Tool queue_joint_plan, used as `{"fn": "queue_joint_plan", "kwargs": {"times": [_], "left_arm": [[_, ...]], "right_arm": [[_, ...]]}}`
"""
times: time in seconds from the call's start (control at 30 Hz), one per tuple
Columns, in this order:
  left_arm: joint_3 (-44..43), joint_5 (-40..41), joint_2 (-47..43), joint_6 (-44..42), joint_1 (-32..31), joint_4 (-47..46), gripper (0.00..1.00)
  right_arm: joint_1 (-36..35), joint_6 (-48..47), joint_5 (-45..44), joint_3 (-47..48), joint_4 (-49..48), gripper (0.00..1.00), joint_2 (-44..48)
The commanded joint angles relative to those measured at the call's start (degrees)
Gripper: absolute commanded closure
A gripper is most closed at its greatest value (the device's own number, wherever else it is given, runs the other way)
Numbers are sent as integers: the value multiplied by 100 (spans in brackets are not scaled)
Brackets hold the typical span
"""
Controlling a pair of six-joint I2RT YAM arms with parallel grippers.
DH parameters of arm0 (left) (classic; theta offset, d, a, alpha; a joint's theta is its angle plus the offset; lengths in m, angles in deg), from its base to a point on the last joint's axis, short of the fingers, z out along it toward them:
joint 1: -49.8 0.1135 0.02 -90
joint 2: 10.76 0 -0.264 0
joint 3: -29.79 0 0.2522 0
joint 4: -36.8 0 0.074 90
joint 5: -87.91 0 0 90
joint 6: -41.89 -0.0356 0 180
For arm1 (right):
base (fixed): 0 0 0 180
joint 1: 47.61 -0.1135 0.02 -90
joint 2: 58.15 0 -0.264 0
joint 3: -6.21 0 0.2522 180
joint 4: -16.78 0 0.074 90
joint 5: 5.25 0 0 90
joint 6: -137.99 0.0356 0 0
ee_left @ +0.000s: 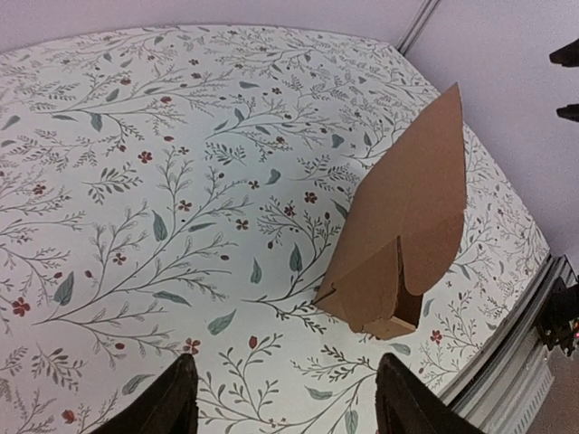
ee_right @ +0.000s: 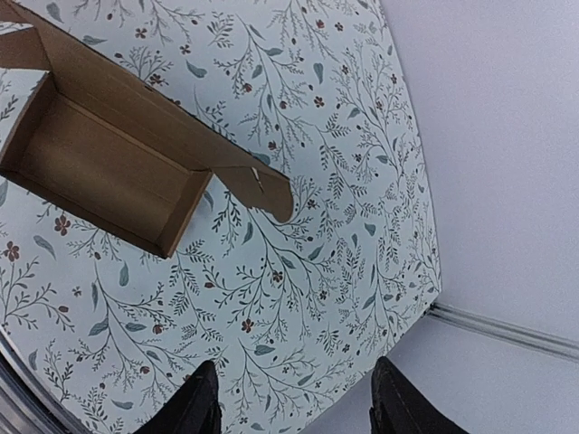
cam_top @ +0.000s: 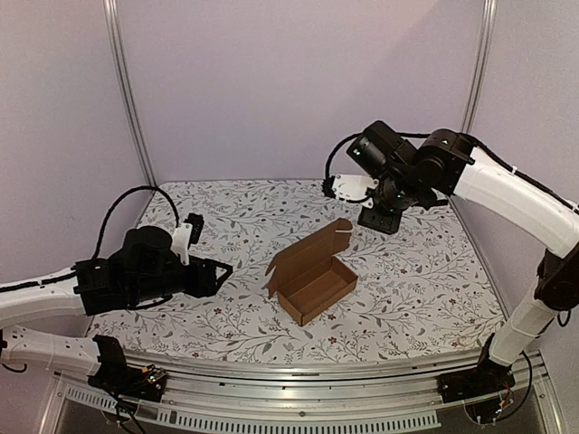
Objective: Fold the paper box
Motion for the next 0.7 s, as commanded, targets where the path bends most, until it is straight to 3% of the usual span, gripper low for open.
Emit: {"fn": "queue_joint_plan", "kwargs": {"times": [0.0, 0.27, 0.43, 0.67], "left_arm": [[130, -911, 466, -154, 32, -495, 33], [343, -1960, 1307, -495, 0, -1663, 29], [440, -2071, 1647, -701, -12, -2240, 31], [428, -1838, 2159, -939, -42, -2870, 40]], "right_arm": [[674, 779, 322, -1076, -1115, 44, 704], [1656, 1673, 1301, -2666, -2375, 44, 1534], [2292, 2304, 2328, -3341, -3035, 45, 1737], [2466, 2564, 2948, -3755, -3549, 46, 1775]]}}
